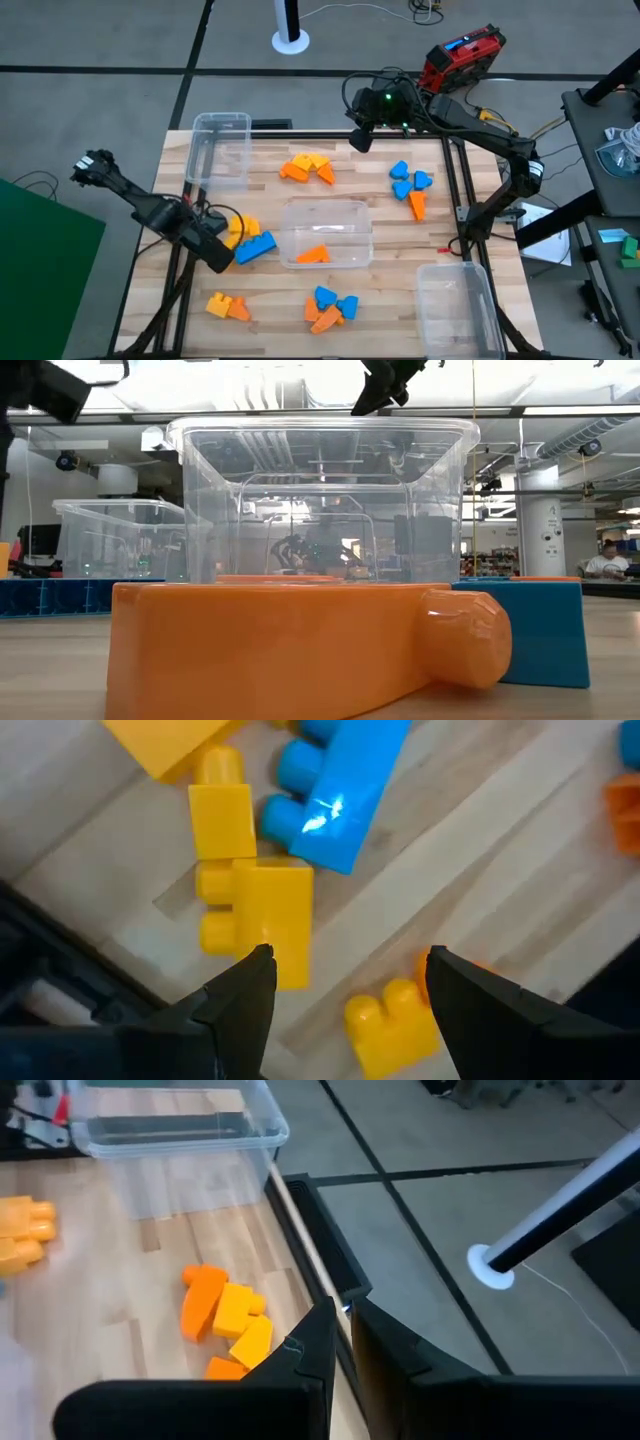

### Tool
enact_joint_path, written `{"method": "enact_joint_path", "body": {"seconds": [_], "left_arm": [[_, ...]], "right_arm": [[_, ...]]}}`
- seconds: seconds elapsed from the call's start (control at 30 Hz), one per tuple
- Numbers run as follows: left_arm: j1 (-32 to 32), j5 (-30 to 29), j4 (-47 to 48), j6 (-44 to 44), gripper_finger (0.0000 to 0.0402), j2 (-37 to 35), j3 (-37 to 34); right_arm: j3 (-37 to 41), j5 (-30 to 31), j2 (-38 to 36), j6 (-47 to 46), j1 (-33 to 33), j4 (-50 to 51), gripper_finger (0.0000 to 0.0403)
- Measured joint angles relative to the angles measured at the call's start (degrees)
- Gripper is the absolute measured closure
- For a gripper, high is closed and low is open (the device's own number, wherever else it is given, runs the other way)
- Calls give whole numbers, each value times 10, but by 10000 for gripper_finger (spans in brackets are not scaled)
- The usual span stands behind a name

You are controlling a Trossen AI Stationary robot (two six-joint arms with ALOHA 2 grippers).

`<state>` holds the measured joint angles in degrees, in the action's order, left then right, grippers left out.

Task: Sort blocks
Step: Put the yellow game piece into the top left transparent bin

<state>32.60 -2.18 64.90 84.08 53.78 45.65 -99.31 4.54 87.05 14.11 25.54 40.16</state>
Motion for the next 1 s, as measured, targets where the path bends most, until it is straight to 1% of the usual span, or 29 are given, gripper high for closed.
{"method": "enact_joint_path", "body": {"seconds": [0.13, 0.23, 0.4, 0.57, 0.7, 0.8, 0.9, 1.0], "left_arm": [[0, 1, -23, 9, 160, -8, -42], [0, 1, -22, 17, 140, -7, -61], [0, 2, -25, 2, 103, 14, -73], [0, 0, -47, -17, 89, 41, -94], [0, 0, -95, -20, 88, 61, -120], [0, 5, -131, -17, 95, 70, -141], [0, 11, -144, -12, 114, 79, -152], [0, 11, -146, -15, 144, 84, -157]], "right_arm": [[0, -36, 0, -1, 0, 1, 374], [0, -38, 0, -1, 0, 0, 374], [0, -37, 0, -2, 0, 0, 374], [0, -37, 0, -2, 0, 0, 374], [0, -37, 0, -1, 0, 0, 374], [0, -37, 0, 0, 0, 0, 374], [0, -37, 0, 0, 0, 0, 374], [0, -37, 0, 0, 0, 0, 374]]}}
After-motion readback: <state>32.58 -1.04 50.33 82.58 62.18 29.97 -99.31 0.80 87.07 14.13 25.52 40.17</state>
